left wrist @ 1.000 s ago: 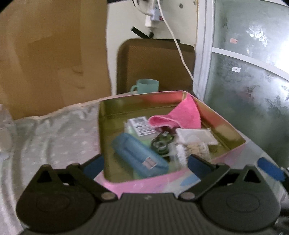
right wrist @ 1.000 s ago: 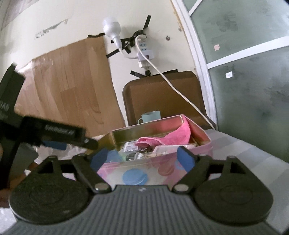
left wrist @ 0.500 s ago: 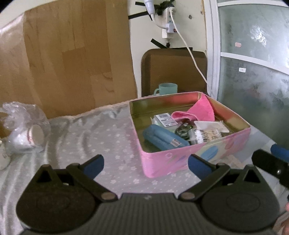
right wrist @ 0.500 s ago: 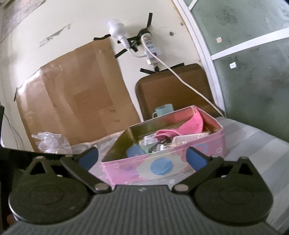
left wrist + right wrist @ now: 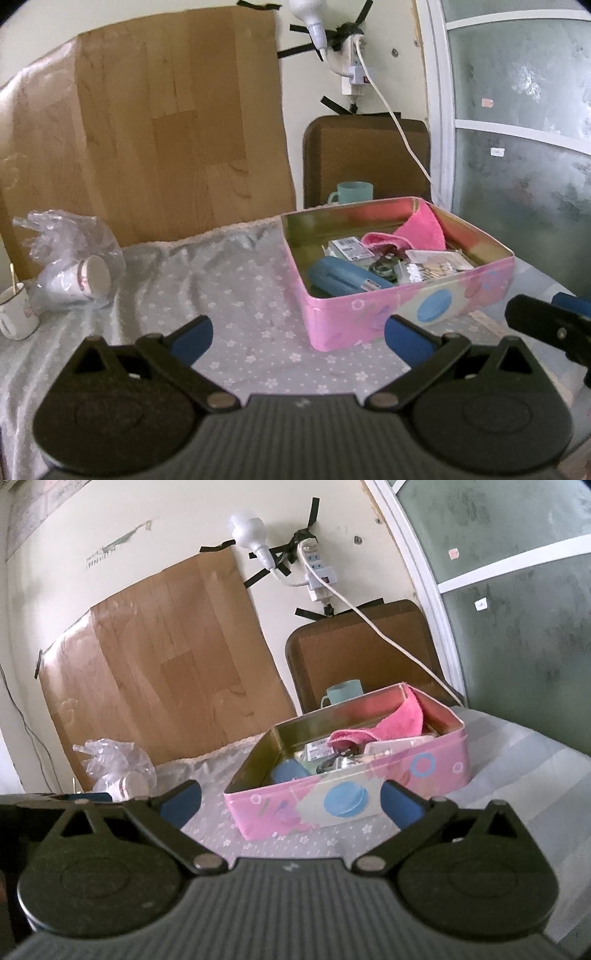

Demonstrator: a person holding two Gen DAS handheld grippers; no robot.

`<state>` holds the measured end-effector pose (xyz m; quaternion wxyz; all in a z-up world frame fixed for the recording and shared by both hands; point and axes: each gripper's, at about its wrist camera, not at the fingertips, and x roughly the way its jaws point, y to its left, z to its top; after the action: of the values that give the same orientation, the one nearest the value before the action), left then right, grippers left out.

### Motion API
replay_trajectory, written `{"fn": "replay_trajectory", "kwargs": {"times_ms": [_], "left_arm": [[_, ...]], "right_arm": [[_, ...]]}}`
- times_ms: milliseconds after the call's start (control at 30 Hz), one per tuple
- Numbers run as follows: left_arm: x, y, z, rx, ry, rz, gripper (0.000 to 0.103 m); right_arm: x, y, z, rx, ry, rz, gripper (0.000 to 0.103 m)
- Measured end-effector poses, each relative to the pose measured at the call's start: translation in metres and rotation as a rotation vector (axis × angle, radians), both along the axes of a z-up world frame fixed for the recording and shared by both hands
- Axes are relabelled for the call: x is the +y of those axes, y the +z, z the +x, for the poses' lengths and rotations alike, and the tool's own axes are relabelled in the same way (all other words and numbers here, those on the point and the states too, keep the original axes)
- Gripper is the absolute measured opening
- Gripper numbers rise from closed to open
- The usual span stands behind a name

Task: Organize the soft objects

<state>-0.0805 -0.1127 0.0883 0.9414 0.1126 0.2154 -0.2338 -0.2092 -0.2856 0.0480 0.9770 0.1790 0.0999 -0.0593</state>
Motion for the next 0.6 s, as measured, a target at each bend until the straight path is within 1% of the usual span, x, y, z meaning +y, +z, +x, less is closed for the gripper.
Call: {"fn": "replay_trajectory", "kwargs": {"times_ms": [100, 233, 367, 433, 600], "left_arm": [[0.003, 0.0, -0.002, -0.003, 0.011, 0.003, 0.103], [0.009, 0.002, -0.004, -0.011, 0.027, -0.013, 0.103], [0.015, 0.006, -0.013, -0.074, 0.057, -0.008, 0.103], [0.02, 0.009, -0.017, -0.101, 0.066, -0.02, 0.103], [0.024, 0.011, -0.018, -0.077, 0.03, -0.046, 0.103]], "right_arm": [[0.004, -0.001, 0.0, 0.005, 0.003, -0.002, 0.103], [0.008, -0.003, 0.0, 0.007, 0.005, -0.005, 0.103], [0.009, -0.002, -0.001, -0.005, 0.003, 0.0, 0.103], [0.01, -0.002, 0.0, -0.007, 0.002, -0.002, 0.103], [0.017, -0.002, 0.003, -0.004, -0.007, -0.017, 0.103]]}}
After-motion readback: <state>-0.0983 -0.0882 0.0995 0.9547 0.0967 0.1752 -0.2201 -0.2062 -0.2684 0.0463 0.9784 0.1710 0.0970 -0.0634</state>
